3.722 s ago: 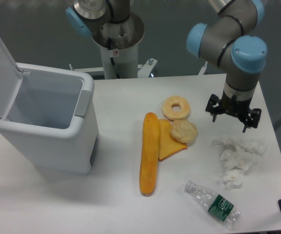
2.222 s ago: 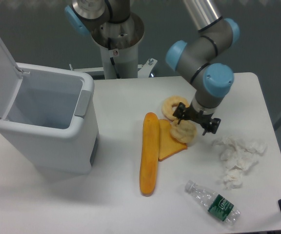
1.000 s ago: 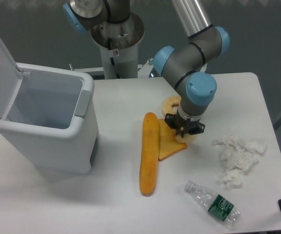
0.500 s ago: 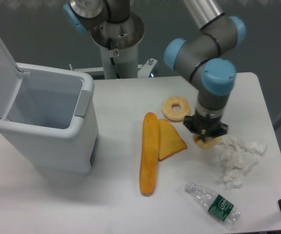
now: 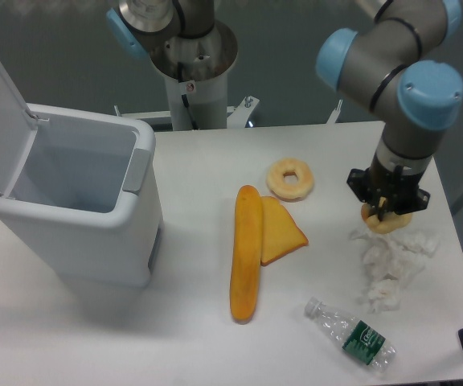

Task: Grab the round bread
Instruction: 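Lift the round flat bread up and carry it toward the tissue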

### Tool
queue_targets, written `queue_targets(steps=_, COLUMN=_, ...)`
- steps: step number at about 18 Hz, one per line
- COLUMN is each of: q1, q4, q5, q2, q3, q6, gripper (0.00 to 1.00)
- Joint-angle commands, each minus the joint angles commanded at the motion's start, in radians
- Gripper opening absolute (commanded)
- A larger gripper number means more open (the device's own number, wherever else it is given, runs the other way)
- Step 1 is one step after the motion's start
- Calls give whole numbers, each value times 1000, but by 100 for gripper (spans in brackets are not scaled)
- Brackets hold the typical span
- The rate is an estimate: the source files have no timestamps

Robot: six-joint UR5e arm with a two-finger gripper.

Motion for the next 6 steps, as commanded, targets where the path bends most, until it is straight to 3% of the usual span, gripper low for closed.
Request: queue_targets(steps=6, q1=0, q4=-25, q5=-5, q2=1, q3=51, q6=20, gripper=0)
